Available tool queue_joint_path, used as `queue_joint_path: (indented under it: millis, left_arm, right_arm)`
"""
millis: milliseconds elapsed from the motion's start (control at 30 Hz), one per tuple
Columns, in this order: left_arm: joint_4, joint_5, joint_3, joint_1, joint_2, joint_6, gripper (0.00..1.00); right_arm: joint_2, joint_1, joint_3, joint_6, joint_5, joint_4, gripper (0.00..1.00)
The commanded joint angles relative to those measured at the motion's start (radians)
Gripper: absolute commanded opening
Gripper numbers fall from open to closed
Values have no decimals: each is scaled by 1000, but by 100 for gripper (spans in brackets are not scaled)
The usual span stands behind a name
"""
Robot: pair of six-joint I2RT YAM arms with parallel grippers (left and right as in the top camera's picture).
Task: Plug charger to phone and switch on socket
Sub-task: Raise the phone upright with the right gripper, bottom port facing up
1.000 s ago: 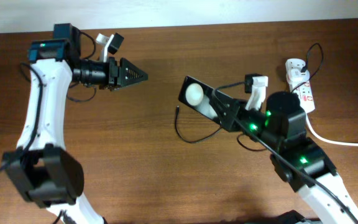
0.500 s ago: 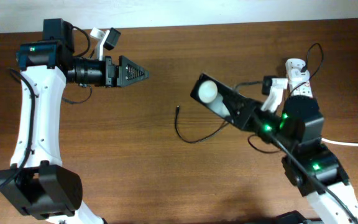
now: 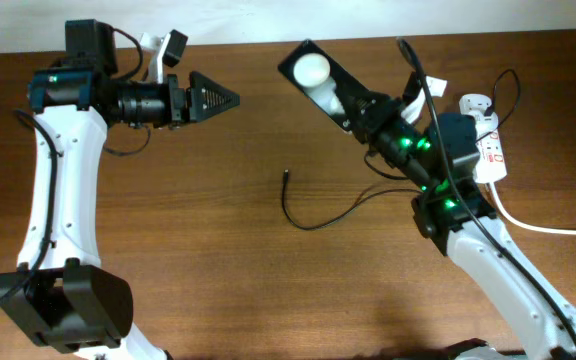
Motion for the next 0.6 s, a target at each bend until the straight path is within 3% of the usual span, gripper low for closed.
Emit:
queue_joint_path:
  millis: [0, 167, 267, 333, 567]
  left_arm:
    - [66, 13, 5, -47, -16, -94, 99]
    - [161, 69, -4, -63, -6, -203, 99]
    - [301, 74, -84, -63, -6, -347, 99]
    - [481, 144, -183, -65, -6, -457, 99]
    - [674, 171, -240, -89, -6, -628, 99]
  right_arm:
    - [26, 44, 19, 86, 98, 71, 4]
    - [27, 80, 19, 87, 174, 75, 4]
    - [27, 80, 19, 86, 174, 75, 4]
    - [27, 80, 19, 87, 174, 75, 4]
    - [27, 82, 19, 95, 200, 74, 4]
